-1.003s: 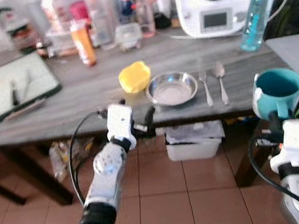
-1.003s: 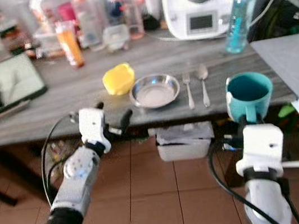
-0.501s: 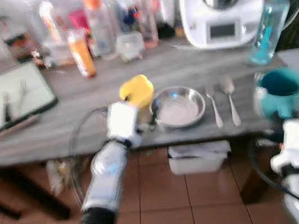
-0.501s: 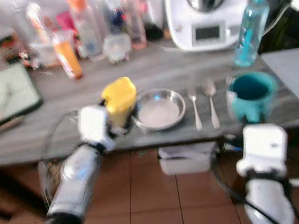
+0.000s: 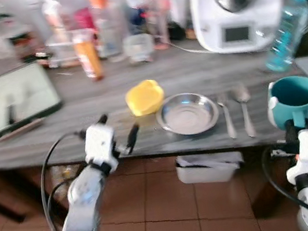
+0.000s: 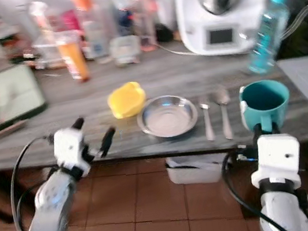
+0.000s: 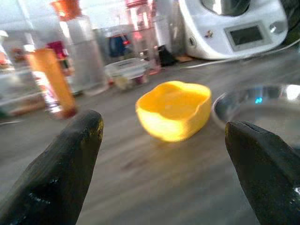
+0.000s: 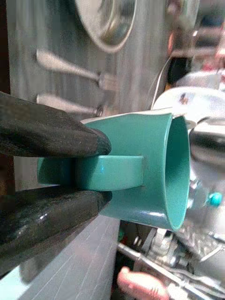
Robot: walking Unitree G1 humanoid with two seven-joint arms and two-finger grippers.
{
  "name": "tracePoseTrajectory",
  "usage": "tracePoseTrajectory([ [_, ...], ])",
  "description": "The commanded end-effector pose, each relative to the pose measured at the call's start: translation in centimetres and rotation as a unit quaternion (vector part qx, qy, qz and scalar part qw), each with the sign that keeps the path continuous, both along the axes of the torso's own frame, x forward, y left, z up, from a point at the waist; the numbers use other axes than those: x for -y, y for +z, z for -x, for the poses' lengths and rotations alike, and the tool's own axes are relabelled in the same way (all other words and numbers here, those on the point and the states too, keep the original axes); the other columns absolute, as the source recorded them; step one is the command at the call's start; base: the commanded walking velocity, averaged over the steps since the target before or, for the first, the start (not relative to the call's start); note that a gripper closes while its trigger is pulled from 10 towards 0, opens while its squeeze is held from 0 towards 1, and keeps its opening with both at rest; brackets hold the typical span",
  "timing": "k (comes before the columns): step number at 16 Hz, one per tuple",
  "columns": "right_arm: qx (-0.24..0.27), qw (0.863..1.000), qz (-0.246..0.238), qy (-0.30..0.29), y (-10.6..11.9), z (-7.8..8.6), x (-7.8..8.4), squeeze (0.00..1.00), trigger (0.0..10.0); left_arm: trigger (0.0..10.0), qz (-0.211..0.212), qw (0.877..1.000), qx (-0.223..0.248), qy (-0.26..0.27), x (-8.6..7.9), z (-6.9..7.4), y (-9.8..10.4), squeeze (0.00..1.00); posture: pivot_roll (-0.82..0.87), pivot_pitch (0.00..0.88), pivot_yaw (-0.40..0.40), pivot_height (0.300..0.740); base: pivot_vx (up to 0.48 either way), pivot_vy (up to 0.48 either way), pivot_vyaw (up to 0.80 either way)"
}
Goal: Setting the table
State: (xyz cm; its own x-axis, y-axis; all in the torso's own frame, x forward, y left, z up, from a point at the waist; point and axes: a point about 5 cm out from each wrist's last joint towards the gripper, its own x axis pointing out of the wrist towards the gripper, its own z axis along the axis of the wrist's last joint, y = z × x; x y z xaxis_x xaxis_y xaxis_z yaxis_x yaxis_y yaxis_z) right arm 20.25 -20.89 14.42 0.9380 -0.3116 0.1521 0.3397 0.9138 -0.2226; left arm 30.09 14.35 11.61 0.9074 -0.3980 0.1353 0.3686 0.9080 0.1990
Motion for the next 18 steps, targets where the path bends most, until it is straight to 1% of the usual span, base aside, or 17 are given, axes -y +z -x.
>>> tracePoseTrajectory([
  [1, 0.014, 1.000, 0.005, 0.004, 0.6, 0.2, 0.0, 0.00, 10.0, 10.0, -0.014, 1.000, 0.007, -0.006, -0.2, 0.5, 0.4, 0.00, -0.04, 0.056, 0.028, 0.740, 0.000, 0.000, 0.00],
  [2, 0.014, 1.000, 0.005, 0.006, 0.6, 0.1, 0.0, 0.00, 10.0, 10.0, -0.025, 1.000, 0.006, -0.010, -0.5, 1.0, 0.2, 0.00, -0.03, 0.060, 0.027, 0.740, 0.000, 0.000, 0.00],
  [3, 0.015, 1.000, 0.005, 0.007, 0.6, 0.1, -0.1, 0.00, 10.0, 10.0, -0.031, 0.999, 0.008, -0.013, -0.5, 1.3, 0.2, 0.00, -0.03, 0.061, 0.029, 0.740, 0.000, 0.000, 0.00],
  [5, 0.016, 1.000, 0.005, 0.010, 0.7, 0.0, -0.2, 0.00, 10.0, 10.0, -0.029, 0.999, 0.006, -0.014, -0.4, 1.4, 0.1, 0.00, -0.03, 0.062, 0.029, 0.740, 0.000, 0.000, 0.00],
  [7, 0.018, 1.000, 0.004, 0.011, 0.7, -0.2, -0.3, 0.00, 10.0, 10.0, -0.026, 0.999, 0.007, -0.019, 0.1, 1.4, 0.2, 0.00, -0.03, 0.060, 0.030, 0.740, 0.000, 0.000, 0.00],
  [9, 0.019, 1.000, 0.004, 0.010, 0.7, -0.2, -0.3, 0.00, 10.0, 10.0, -0.020, 1.000, 0.005, -0.022, 0.5, 1.0, 0.4, 0.00, -0.04, 0.055, 0.036, 0.740, 0.000, -0.311, 0.00],
  [18, 0.027, 1.000, 0.006, 0.003, 1.1, -0.3, 0.0, 0.00, 10.0, 10.0, -0.010, 1.000, -0.003, -0.022, 1.2, 0.3, 0.5, 0.00, -0.05, 0.050, 0.047, 0.740, 0.000, -0.392, 0.00],
])
